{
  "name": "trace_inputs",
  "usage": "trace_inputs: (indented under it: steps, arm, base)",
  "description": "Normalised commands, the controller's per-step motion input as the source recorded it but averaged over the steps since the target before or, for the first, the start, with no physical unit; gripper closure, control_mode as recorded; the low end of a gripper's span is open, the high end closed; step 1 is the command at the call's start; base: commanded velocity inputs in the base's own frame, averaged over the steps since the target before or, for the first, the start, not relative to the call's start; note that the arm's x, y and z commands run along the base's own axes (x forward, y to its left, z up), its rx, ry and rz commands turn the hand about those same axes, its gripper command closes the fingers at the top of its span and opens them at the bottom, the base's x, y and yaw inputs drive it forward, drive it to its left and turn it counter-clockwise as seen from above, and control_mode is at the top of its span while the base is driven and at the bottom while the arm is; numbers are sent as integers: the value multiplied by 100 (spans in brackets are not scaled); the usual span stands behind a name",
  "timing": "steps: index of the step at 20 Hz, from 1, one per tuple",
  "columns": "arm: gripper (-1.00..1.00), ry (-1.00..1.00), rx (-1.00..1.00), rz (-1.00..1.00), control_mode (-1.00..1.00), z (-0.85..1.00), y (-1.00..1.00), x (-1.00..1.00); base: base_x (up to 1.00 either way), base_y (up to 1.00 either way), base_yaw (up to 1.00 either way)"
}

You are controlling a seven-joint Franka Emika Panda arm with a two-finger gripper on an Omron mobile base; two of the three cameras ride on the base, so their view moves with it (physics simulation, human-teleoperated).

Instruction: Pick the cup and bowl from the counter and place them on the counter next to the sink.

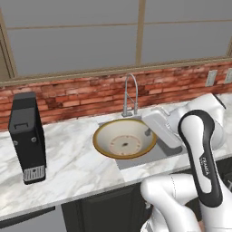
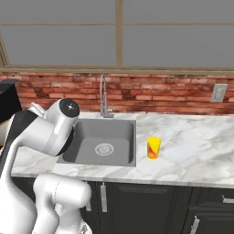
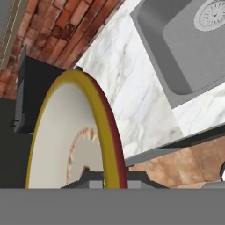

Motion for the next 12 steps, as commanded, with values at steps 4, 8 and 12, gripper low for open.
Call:
trace_inputs:
  steps: [4, 8, 12]
  arm:
    - [100, 0, 0, 0, 100, 0, 0, 0]
    - [100, 0, 0, 0, 100, 0, 0, 0]
    - [100, 0, 0, 0, 100, 0, 0, 0]
  base:
    - [0, 0, 0]
    - [0, 0, 0]
    - [0, 0, 0]
